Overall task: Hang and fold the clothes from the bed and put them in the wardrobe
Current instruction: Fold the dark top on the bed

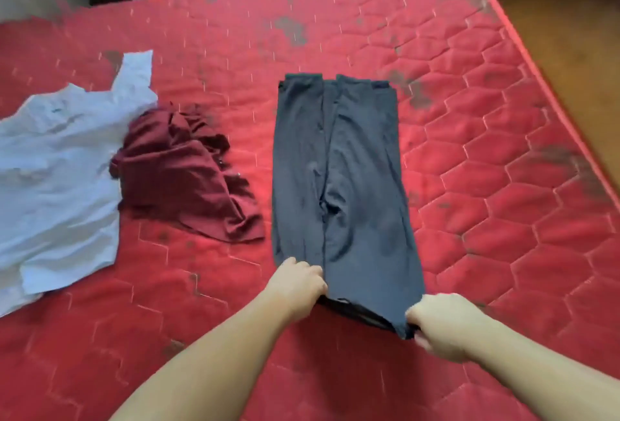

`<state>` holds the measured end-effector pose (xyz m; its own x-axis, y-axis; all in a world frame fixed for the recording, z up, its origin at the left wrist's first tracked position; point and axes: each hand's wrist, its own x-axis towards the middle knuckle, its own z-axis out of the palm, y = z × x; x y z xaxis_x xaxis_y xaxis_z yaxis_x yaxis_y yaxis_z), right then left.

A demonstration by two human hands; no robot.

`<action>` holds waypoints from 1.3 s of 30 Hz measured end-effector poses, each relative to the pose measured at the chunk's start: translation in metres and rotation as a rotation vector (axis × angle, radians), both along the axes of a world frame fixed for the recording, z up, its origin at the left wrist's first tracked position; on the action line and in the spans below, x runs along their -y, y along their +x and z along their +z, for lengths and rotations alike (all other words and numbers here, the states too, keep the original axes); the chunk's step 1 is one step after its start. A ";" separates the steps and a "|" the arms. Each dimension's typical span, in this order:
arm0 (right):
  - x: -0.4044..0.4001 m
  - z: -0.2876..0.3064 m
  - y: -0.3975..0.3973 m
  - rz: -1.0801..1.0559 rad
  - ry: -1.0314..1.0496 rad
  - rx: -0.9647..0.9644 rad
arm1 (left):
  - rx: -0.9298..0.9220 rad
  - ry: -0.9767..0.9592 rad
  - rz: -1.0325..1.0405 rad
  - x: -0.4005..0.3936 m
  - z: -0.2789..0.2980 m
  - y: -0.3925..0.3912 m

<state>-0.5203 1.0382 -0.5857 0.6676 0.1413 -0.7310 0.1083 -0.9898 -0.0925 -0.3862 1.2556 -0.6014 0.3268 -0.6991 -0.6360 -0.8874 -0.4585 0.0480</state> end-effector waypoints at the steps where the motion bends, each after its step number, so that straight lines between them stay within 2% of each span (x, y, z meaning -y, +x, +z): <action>1: -0.007 -0.019 -0.018 -0.004 0.007 -0.074 | -0.044 0.049 0.000 -0.003 -0.018 -0.019; 6: -0.034 -0.073 -0.075 0.005 0.071 -0.236 | -0.220 0.187 0.059 -0.014 -0.070 -0.075; 13: -0.034 -0.087 -0.077 -0.073 0.166 -0.382 | -0.375 0.353 0.153 -0.020 -0.075 -0.085; 15: -0.028 -0.087 -0.062 -0.210 0.227 -0.392 | -0.450 0.377 0.229 -0.014 -0.072 -0.075; 16: -0.023 -0.089 -0.053 -0.313 0.263 -0.336 | -0.476 0.343 0.299 -0.010 -0.072 -0.067; 18: -0.014 -0.094 -0.033 -0.478 0.285 -0.132 | -0.449 0.154 0.490 0.002 -0.073 -0.050; 22: -0.001 -0.105 0.008 -0.546 0.299 0.165 | -0.119 -0.292 0.895 0.023 -0.084 -0.008; 24: -0.002 -0.111 0.029 -0.557 0.347 0.232 | 0.055 -0.372 1.071 0.030 -0.095 0.017; 26: -0.005 -0.118 0.054 -0.587 0.390 0.270 | 0.123 -0.369 1.304 0.031 -0.105 0.043; 28: -0.012 -0.124 0.079 -0.611 0.436 0.295 | 0.085 -0.380 1.519 0.026 -0.116 0.067; 30: -0.020 -0.128 0.103 -0.631 0.480 0.323 | 0.010 -0.459 1.630 0.017 -0.126 0.084; 35: -0.046 -0.125 0.163 -0.672 0.524 0.382 | -0.266 -0.626 1.790 0.003 -0.140 0.110; 39: -0.075 -0.124 0.218 -0.761 0.570 0.452 | -0.562 -0.829 1.782 -0.001 -0.130 0.120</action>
<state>-0.3023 1.1127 -0.7102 0.9188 -0.1849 -0.3488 -0.3827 -0.6340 -0.6720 -0.2666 1.2564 -0.7311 0.7567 -0.0089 -0.6537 0.6095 -0.3518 0.7104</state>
